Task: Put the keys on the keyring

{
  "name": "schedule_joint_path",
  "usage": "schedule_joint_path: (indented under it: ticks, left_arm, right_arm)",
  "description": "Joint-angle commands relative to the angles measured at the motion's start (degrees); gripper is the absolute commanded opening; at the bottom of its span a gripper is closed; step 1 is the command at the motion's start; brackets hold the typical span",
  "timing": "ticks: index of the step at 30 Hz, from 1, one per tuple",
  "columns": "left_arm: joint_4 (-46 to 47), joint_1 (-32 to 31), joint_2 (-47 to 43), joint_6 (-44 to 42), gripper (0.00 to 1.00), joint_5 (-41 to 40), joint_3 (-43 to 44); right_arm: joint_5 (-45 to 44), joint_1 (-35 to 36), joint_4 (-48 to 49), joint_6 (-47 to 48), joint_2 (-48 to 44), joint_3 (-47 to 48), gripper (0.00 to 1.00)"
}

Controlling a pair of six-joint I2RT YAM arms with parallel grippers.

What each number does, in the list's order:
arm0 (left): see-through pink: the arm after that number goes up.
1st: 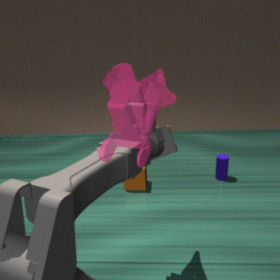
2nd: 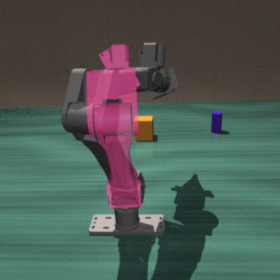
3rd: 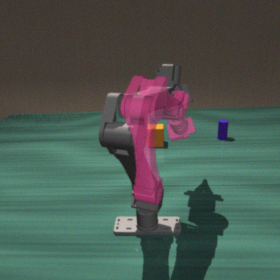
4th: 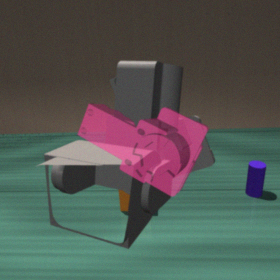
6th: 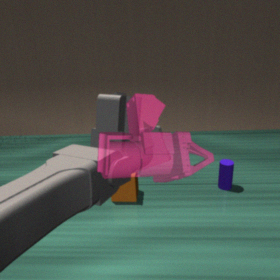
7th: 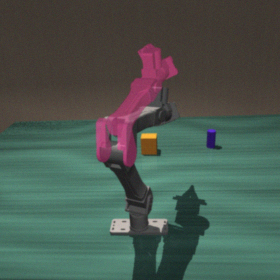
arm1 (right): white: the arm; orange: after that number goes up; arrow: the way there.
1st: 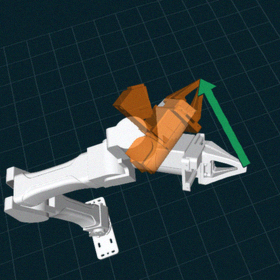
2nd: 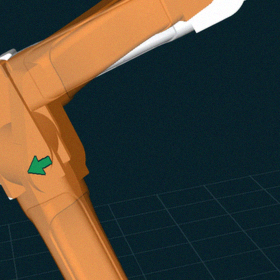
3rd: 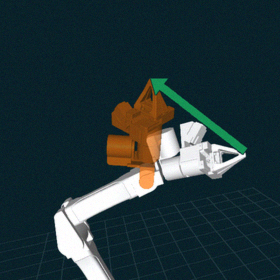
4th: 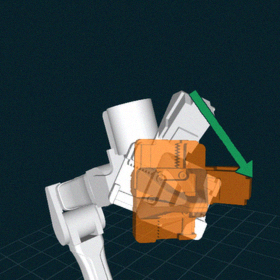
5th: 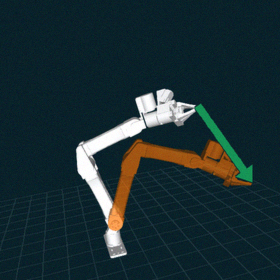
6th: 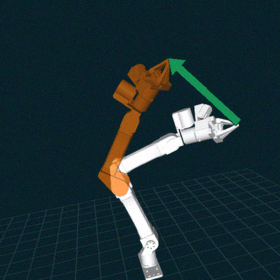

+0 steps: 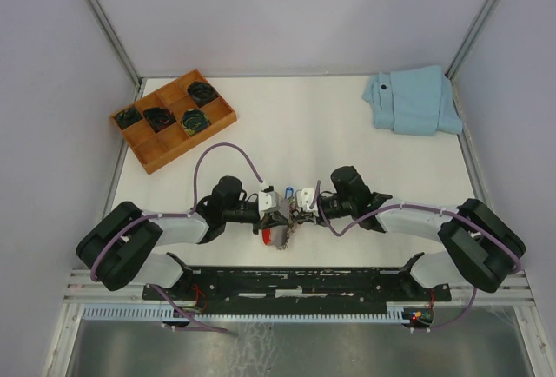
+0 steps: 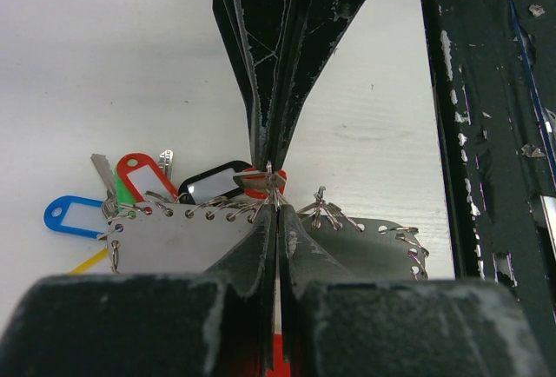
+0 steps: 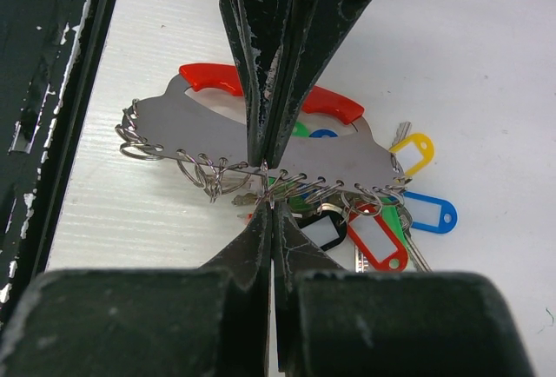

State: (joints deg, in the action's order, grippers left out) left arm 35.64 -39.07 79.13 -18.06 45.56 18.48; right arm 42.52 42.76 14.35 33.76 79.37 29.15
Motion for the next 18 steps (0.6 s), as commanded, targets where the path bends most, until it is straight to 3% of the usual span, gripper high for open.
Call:
schedule_joint_path:
  ticks: [1,18]
  left_arm:
    - [1.20,0.11,-0.52,-2.63,0.03,0.71,1.78]
    - [1.20,0.13,-0.79,-2.50,0.03,0.66,1.71]
  right_arm:
    - [1.95,0.30,0.64,0.39,-1.65,0.89,0.01]
    - [1.53,0.31,-0.17,-0.06,-1.59,1.29,0.01]
